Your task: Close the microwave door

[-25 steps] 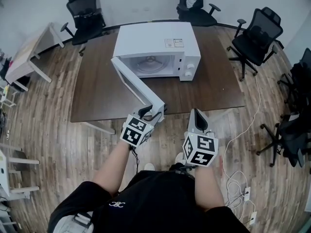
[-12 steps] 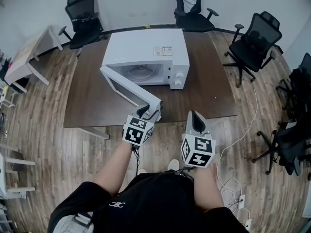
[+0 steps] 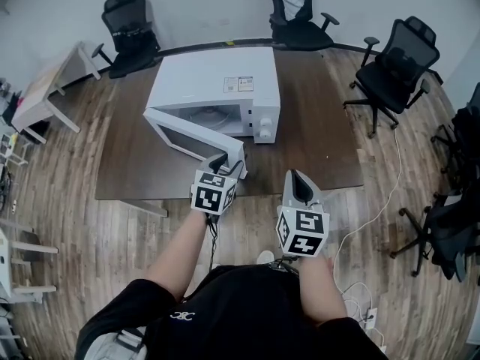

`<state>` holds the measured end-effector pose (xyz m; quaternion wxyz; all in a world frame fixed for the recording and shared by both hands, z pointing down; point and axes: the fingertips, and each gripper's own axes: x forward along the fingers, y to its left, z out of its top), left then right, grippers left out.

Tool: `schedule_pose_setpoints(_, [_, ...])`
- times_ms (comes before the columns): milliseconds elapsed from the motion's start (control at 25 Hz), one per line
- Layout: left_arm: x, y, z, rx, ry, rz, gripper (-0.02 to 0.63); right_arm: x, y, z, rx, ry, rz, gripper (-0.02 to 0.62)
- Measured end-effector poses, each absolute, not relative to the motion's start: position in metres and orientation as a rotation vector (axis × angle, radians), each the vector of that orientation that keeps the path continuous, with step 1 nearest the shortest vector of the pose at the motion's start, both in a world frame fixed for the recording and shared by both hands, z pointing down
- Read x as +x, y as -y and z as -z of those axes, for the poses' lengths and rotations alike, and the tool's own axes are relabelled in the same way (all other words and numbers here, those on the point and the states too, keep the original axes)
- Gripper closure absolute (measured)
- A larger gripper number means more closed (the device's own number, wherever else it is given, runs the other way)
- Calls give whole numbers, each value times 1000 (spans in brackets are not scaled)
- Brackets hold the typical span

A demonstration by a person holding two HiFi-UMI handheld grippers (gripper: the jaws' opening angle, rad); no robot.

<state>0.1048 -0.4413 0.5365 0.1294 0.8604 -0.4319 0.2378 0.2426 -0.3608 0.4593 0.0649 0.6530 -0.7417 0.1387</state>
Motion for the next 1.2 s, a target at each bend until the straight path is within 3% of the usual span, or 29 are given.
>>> schedule_pose_setpoints(400, [130, 479, -537, 2438, 1346, -645, 454, 264, 383, -462, 1892, 2292, -401, 586])
schedule_pose_setpoints(1200, [148, 532, -535, 2385, 1411, -574, 454, 302, 405, -469, 1885, 2291, -414, 586])
